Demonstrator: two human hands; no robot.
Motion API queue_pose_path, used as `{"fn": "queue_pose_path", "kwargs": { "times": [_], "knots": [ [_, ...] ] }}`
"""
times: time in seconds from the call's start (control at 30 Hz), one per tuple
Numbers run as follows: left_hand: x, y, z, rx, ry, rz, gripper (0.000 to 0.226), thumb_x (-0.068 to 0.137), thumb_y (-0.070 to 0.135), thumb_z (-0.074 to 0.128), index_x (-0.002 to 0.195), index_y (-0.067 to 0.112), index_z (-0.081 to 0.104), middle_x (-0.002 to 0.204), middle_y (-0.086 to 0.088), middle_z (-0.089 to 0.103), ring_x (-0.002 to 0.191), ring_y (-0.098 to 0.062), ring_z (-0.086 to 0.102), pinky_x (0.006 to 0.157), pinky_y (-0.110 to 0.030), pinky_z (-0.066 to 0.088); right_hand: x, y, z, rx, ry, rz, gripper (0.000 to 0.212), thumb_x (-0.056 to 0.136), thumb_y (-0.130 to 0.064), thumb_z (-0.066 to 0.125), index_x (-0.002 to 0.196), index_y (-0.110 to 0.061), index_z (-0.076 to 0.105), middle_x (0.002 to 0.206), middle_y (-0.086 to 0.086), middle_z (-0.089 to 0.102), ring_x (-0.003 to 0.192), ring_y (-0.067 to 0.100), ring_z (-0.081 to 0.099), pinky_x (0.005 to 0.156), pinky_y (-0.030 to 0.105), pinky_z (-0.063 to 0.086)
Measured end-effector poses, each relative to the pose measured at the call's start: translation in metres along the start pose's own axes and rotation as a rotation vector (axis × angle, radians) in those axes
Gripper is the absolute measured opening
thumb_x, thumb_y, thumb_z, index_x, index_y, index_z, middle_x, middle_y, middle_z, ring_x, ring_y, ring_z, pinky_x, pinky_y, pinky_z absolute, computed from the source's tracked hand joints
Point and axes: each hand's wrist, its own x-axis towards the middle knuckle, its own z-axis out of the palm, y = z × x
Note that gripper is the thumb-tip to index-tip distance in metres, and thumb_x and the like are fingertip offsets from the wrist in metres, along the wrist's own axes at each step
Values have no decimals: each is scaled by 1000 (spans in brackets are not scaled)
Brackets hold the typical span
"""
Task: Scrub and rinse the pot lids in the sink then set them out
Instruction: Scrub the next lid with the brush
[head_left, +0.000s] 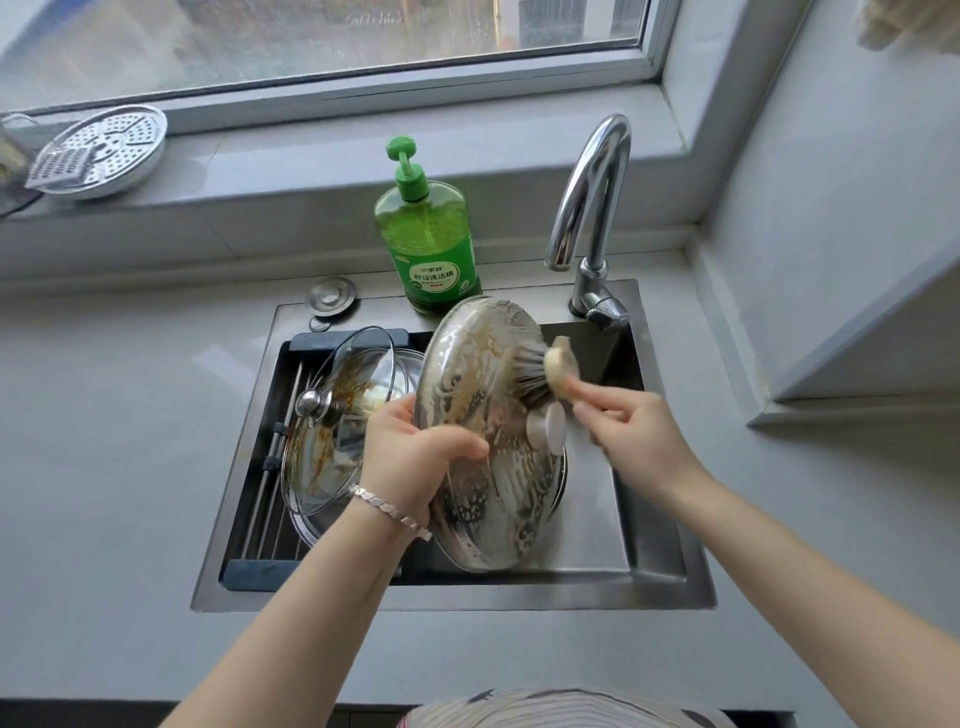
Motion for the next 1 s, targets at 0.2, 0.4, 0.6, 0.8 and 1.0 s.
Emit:
{"fn": "queue_pose_path", "kwargs": {
  "times": [0.2, 0.4, 0.6, 0.8, 1.0],
  "knots": [
    [-3, 4, 3, -27, 20, 10, 42, 59, -30, 60, 52, 11, 63, 56, -3, 67, 51, -16, 65, 44, -25, 50, 11, 2, -3, 80, 56, 60, 32, 90, -4, 55, 122, -7, 59, 46, -21, 45, 45, 0, 36, 51, 9, 30],
    [-1, 6, 4, -50, 23, 11, 26, 42, -10, 66, 51, 14, 68, 63, -4, 70, 63, -22, 68, 55, -36, 57, 5, 9, -2, 117, 22, 148, 33, 92, -3, 52, 123, -10, 57, 34, -15, 40, 38, 1, 33, 40, 8, 27],
    [10, 22, 2, -138, 285, 52, 27, 65, -19, 64, 68, 8, 63, 66, 0, 70, 66, -18, 69, 56, -31, 57, -38, 19, 20, 160, -125, 186, 33, 94, -6, 50, 123, -20, 54, 42, -13, 36, 37, 1, 27, 37, 8, 24],
    [14, 24, 6, -147, 348, 26, 23, 69, -12, 68, 69, 11, 61, 57, 2, 68, 51, -15, 65, 58, -34, 57, -22, 12, 20, 126, -5, 259, 33, 94, -7, 50, 126, -13, 55, 39, -18, 41, 32, -4, 36, 36, 7, 30],
    [10, 8, 9, -154, 443, -71, 22, 68, -8, 70, 69, 12, 63, 51, 4, 66, 50, -14, 65, 46, -24, 53, -20, 7, 12, 19, -85, 207, 32, 94, -10, 51, 123, -18, 58, 32, -16, 42, 33, -2, 37, 38, 7, 29]
  ]
}}
